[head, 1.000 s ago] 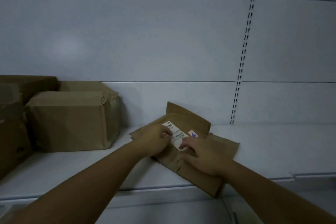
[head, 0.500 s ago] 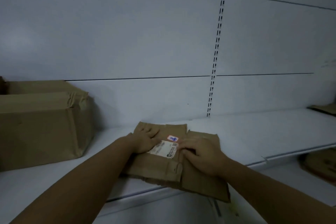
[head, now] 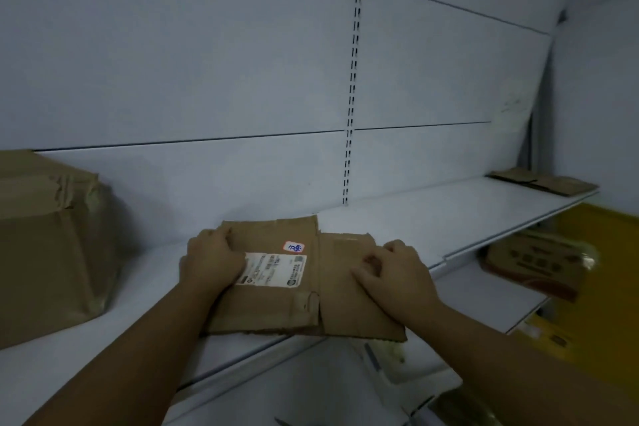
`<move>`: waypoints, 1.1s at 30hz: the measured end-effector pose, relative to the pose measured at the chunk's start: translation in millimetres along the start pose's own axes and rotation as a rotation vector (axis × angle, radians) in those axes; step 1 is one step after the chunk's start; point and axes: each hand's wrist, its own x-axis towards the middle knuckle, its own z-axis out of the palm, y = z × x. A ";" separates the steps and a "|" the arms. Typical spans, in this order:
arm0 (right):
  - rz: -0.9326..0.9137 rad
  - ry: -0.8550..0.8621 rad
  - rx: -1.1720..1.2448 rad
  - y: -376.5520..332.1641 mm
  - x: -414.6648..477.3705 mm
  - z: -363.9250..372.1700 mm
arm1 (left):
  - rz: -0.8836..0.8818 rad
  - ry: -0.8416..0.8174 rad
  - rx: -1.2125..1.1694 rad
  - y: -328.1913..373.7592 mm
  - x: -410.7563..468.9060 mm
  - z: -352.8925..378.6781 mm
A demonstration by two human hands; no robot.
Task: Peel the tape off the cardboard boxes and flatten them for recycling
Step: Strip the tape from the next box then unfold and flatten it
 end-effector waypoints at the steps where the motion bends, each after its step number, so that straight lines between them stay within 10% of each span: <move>1: 0.042 -0.005 -0.010 -3.1 -4.3 -1.6 | -0.063 -0.010 0.100 -0.1 -3.7 -1.6; 5: 0.119 -0.072 0.059 -5.0 -13.9 -7.2 | -0.191 -0.037 0.225 5.1 -19.8 -8.6; 16: 0.619 -0.103 1.102 144.6 -38.5 -109.5 | -0.040 -0.292 -0.391 175.9 -72.0 -2.5; 33: 0.643 0.147 1.031 331.6 32.1 -188.3 | 0.103 -0.673 -0.853 377.6 -13.8 127.8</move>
